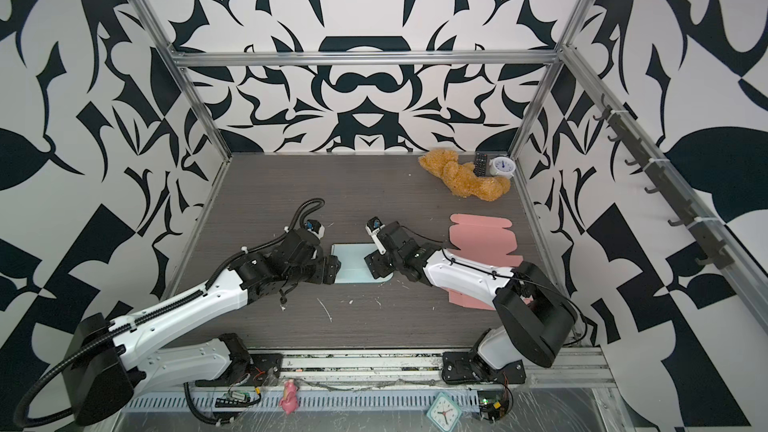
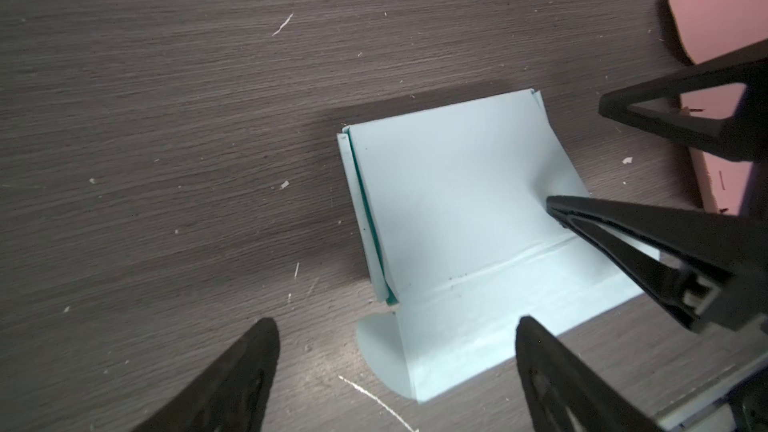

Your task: Fold the paper box

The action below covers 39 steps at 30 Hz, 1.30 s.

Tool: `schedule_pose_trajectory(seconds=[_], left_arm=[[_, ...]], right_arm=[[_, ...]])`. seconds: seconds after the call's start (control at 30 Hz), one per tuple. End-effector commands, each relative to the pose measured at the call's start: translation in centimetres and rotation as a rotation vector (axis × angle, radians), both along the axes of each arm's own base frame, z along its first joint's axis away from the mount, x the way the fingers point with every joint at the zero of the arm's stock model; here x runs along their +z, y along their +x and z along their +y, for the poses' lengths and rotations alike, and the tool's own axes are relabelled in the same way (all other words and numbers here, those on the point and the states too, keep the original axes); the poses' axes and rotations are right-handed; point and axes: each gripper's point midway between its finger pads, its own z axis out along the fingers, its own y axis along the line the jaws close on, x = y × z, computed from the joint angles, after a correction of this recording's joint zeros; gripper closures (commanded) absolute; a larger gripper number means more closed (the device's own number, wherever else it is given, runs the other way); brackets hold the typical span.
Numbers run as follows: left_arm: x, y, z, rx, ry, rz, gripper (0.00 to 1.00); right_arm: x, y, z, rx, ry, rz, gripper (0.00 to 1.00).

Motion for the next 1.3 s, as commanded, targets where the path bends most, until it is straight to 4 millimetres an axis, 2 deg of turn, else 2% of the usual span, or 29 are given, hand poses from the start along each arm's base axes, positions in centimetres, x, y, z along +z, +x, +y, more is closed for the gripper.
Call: schedule_pose_trajectory(seconds=[0.0,0.1,0.13,0.2,0.37,0.53,0.57,0.77,1.27], left_arm=[[-0.4,1.2,-0.8,-0.014,-0.048,0.007,0.08],[-1.4,2.0,-0.6,0.001,-0.054,0.027,0.1],[-2.5,2.1,-0.5,0.005,-0.036,0.054,0.1],[-3.4,2.3,-0.3,0.009,-0.024,0.068,0.11],[-5.0,2.3,0.0,0.015,-0.013,0.097,0.13],[-5.9,2.1,0.1,0.011,-0.003,0.113,0.14],[-6.0,2.1,0.2,0.012,-0.001,0.115,0.19],[-6.8,1.9,0.2,0.009,-0.002,0.127,0.29],[-8.2,1.7,0.2,0.007,0.008,0.148,0.37]], right_arm=[[-0.2,-0.3,-0.6,-0.01,-0.003,0.013,0.16],[0.0,-0.2,-0.7,-0.02,0.004,0.002,0.16],[0.1,-0.1,-0.8,-0.024,0.007,-0.004,0.16],[0.2,0.0,-1.0,-0.033,0.006,-0.009,0.15],[-0.1,0.0,-1.2,-0.036,0.003,0.0,0.15],[-0.3,-0.1,-1.3,-0.04,0.006,0.0,0.16],[-0.3,-0.2,-1.4,-0.041,0.007,0.001,0.16],[-0.5,-0.1,-1.5,-0.044,0.006,0.002,0.16],[-1.3,-0.1,-1.7,-0.051,-0.018,0.015,0.16]])
